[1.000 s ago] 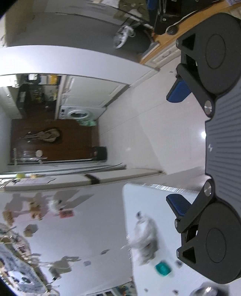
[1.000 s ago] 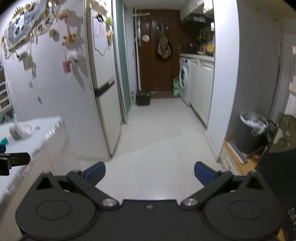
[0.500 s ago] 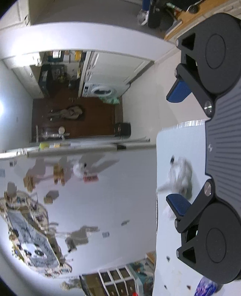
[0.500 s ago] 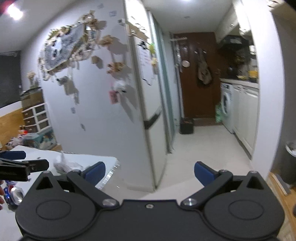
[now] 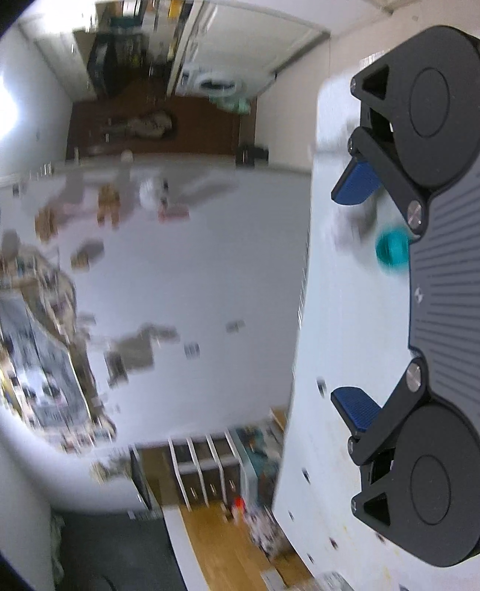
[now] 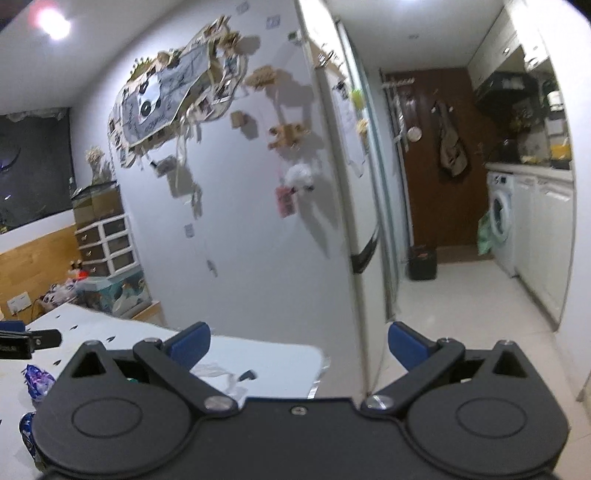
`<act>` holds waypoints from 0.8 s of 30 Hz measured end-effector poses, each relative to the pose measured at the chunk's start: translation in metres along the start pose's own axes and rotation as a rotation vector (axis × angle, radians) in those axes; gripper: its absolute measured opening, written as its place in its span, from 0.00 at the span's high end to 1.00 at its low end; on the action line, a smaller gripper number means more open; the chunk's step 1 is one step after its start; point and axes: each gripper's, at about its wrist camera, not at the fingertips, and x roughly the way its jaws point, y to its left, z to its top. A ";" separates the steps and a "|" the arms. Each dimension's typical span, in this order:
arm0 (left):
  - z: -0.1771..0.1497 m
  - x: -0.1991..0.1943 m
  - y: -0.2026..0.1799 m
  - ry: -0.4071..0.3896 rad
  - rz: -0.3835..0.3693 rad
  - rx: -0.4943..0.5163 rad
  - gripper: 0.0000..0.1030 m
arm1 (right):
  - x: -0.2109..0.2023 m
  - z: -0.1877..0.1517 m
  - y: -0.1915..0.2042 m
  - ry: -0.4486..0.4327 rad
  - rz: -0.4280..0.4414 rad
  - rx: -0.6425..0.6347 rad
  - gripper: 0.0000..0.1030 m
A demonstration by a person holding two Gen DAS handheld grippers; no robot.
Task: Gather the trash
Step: 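Grasp the white plastic bag with the right tool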
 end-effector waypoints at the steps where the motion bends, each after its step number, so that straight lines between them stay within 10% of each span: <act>1: -0.004 0.004 0.013 0.006 0.023 -0.011 0.00 | 0.009 -0.002 0.006 0.011 0.006 -0.005 0.00; 7: -0.032 0.027 0.079 0.038 0.173 -0.077 0.00 | 0.044 -0.022 0.039 0.023 -0.011 -0.032 0.00; 24: -0.062 0.089 0.184 0.145 0.206 -0.270 0.00 | 0.126 -0.031 0.102 0.138 0.062 -0.067 0.00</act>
